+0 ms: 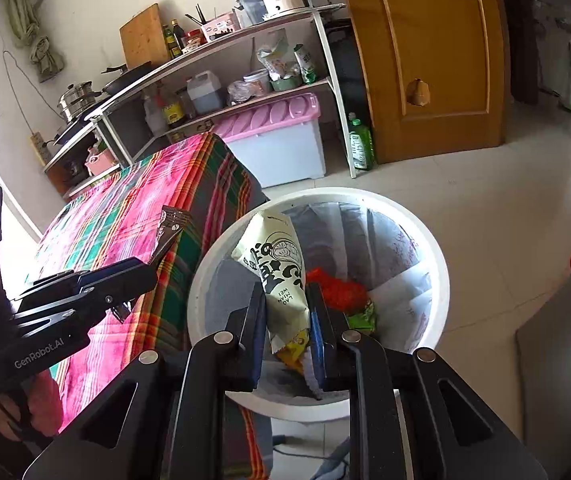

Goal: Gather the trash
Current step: 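Carry the brown coffee stick and beige sachet over the bin, then open both tools to drop the coffee stick and sachet into the bin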

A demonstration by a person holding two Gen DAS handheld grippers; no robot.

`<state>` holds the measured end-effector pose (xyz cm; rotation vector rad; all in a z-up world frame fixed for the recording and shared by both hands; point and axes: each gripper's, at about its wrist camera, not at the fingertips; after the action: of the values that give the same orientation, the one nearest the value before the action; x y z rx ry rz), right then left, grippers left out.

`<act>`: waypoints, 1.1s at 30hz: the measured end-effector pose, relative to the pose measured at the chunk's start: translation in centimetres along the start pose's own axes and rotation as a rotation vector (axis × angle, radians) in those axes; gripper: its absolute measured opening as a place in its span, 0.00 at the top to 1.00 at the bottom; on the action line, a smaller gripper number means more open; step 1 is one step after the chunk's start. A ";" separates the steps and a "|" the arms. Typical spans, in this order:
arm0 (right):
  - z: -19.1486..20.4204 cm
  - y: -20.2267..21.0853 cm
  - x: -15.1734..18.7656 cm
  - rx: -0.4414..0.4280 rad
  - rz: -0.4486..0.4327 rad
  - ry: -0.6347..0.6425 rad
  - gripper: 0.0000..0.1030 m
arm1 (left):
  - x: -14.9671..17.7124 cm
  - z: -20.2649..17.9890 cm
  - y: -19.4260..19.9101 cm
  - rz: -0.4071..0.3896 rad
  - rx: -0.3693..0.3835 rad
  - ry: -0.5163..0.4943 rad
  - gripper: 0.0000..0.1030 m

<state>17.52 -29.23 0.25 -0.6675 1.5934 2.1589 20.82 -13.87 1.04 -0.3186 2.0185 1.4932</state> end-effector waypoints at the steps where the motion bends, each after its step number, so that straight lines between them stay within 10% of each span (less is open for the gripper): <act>1: -0.2 -0.1 -0.1 0.004 0.002 -0.006 0.81 | -0.1 -0.1 -0.2 0.004 0.002 0.000 0.78; 33: -0.9 0.3 -0.2 0.056 -0.010 -0.015 0.67 | -0.7 -0.3 -2.2 0.043 0.051 0.024 0.66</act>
<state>17.66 -30.17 0.37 -0.6395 1.6330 2.0998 22.36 -14.99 -0.20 -0.2752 2.0902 1.4678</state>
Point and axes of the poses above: each gripper's, at about its wrist camera, not at the fingertips, and y roughly against the way its jaws point, z to its left, x to its underside, and after that the axes turned 8 degrees about z, right-handed
